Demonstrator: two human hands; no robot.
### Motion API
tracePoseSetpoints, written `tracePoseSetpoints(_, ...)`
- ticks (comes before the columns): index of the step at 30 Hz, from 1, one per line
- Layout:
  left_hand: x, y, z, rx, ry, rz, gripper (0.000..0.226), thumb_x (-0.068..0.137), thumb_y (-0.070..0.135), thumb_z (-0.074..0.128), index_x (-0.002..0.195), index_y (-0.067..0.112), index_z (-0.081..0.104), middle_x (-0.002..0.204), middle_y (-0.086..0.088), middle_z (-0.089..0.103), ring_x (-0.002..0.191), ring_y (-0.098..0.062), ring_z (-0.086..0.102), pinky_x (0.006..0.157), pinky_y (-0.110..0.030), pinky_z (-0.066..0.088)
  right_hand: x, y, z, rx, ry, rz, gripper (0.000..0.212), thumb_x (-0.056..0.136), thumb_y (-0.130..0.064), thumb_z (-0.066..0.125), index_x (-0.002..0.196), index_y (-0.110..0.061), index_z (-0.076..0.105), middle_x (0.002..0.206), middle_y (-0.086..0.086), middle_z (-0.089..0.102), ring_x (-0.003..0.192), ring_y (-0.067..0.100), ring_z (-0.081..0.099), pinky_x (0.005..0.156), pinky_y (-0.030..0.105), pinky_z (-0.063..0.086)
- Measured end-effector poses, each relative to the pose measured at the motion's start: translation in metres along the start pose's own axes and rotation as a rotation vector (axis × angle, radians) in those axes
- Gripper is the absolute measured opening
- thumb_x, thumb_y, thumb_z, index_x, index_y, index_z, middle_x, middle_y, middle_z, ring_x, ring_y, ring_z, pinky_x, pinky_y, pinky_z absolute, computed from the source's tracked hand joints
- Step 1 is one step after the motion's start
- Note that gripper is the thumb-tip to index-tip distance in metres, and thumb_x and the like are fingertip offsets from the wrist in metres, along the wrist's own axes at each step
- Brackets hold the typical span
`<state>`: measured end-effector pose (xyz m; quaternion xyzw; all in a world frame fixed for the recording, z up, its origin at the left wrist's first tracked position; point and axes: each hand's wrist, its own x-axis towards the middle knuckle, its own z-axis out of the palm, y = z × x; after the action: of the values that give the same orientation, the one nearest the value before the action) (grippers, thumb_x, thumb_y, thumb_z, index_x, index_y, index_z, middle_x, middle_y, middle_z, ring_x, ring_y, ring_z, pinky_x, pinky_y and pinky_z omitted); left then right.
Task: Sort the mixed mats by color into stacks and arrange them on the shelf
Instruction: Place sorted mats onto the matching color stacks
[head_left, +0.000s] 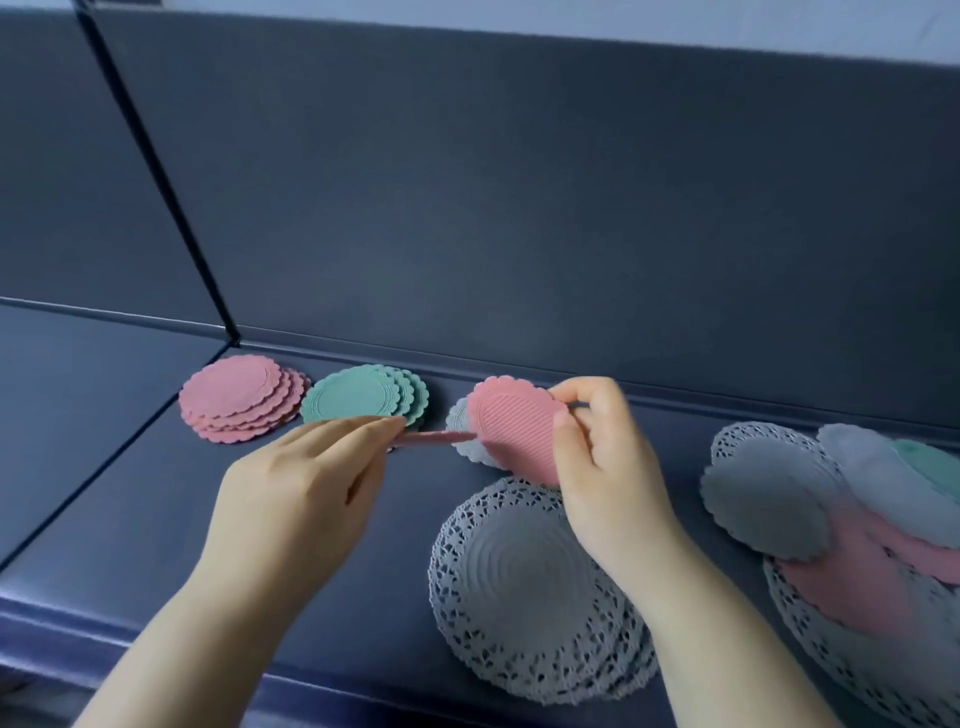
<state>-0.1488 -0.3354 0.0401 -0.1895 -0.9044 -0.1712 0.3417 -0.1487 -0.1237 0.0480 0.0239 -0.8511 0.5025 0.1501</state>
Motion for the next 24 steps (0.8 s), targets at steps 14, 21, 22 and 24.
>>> tracePoseSetpoints(14, 0.027, -0.223, -0.015, 0.016, -0.101, -0.034, 0.033, 0.074, 0.004, 0.055, 0.089, 0.024, 0.077, 0.097, 0.008, 0.072, 0.086, -0.017, 0.069, 0.066, -0.031, 0.055, 0.050, -0.075, 0.165, -0.101, -0.009, -0.029, 0.024, 0.095, -0.019, 0.036, 0.086, -0.041, 0.040, 0.089, -0.014, 0.059, 0.084, -0.001, 0.050, 0.059, 0.014, 0.039)
tracePoseSetpoints(21, 0.037, -0.243, -0.014, -0.256, -0.656, 0.282, 0.062, 0.074, -0.001, 0.068, 0.089, 0.058, 0.061, 0.107, 0.015, 0.065, 0.105, -0.013, 0.063, 0.076, -0.016, 0.043, 0.055, -0.090, 0.217, -0.175, 0.230, 0.005, 0.019, 0.095, -0.016, 0.038, 0.091, -0.034, 0.043, 0.086, -0.005, 0.062, 0.077, 0.010, 0.050, 0.062, 0.016, 0.036)
tracePoseSetpoints(22, 0.033, -0.253, -0.006, -0.291, -0.677, 0.307, 0.067, 0.052, -0.006, 0.082, 0.082, 0.052, 0.064, 0.095, 0.016, 0.068, 0.099, -0.009, 0.065, 0.073, -0.015, 0.045, 0.057, -0.092, 0.223, -0.176, 0.259, 0.000, 0.015, 0.095, -0.016, 0.038, 0.095, -0.030, 0.045, 0.085, -0.003, 0.062, 0.075, 0.011, 0.049, 0.062, 0.018, 0.036)
tracePoseSetpoints(24, 0.018, -0.280, 0.010, -0.227, -0.614, 0.374, 0.071, 0.024, -0.012, 0.083, 0.078, 0.034, 0.073, 0.090, 0.015, 0.072, 0.089, -0.006, 0.068, 0.066, -0.017, 0.053, 0.062, -0.095, 0.236, -0.179, 0.303, -0.031, 0.015, 0.096, -0.016, 0.037, 0.102, -0.021, 0.050, 0.088, -0.005, 0.065, 0.075, 0.009, 0.049, 0.062, 0.016, 0.037)
